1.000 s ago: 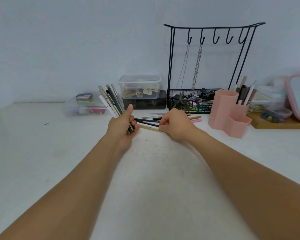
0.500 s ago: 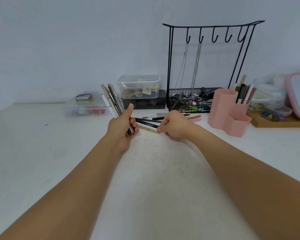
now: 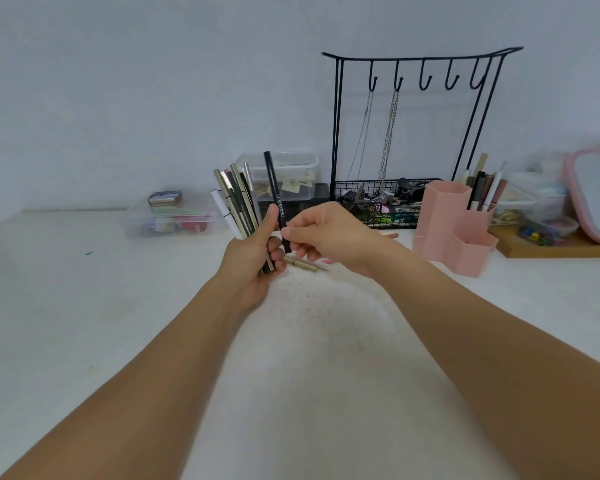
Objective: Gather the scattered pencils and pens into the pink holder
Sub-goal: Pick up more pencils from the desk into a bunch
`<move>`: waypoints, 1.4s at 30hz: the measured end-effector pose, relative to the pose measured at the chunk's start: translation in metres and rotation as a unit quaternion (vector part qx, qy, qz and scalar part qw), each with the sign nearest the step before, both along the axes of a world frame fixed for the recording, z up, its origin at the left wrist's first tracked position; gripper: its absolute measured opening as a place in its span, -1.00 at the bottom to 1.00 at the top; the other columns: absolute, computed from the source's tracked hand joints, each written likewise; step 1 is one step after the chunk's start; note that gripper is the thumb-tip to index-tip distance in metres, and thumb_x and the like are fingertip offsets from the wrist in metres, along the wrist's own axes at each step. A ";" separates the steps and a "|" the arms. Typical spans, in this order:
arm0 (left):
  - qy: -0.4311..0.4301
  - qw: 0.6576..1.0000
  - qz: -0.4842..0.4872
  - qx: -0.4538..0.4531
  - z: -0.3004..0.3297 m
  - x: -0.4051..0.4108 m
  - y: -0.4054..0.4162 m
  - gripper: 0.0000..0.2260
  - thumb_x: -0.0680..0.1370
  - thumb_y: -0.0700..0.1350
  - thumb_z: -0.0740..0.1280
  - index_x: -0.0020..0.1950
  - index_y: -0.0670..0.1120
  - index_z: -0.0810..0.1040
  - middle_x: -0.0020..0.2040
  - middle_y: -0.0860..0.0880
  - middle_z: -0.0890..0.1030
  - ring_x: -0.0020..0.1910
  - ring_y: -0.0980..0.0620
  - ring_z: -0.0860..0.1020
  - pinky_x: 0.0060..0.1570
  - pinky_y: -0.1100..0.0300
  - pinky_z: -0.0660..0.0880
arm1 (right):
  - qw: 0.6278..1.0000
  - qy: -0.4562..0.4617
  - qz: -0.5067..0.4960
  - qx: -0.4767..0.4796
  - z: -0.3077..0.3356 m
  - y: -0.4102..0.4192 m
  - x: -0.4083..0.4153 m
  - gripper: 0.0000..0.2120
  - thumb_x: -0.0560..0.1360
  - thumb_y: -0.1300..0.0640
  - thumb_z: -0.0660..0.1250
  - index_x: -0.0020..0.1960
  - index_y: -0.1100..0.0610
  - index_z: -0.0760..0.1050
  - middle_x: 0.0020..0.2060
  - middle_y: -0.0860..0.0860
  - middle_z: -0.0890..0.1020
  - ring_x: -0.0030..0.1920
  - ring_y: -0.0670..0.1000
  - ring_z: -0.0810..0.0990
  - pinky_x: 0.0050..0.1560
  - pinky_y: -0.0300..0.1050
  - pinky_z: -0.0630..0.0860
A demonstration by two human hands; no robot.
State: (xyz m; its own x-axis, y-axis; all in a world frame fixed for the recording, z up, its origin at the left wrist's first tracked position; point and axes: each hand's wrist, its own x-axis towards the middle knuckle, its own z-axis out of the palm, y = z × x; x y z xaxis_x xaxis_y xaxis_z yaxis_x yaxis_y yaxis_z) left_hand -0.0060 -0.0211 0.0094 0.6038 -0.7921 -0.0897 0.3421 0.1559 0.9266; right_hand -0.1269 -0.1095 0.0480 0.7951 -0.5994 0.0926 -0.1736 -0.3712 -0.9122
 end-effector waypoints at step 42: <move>0.014 0.995 0.082 0.053 -0.002 0.010 -0.004 -0.84 0.55 -0.15 0.47 -0.17 -0.12 0.53 -0.46 0.00 0.48 -0.49 0.08 0.39 -0.48 0.24 0.46 | 0.971 0.172 -0.045 -0.162 -0.011 -0.040 -0.016 -0.89 0.54 0.26 0.40 -0.12 0.22 0.70 -0.32 -0.02 0.62 -0.36 -0.08 0.58 -0.31 -0.27 0.48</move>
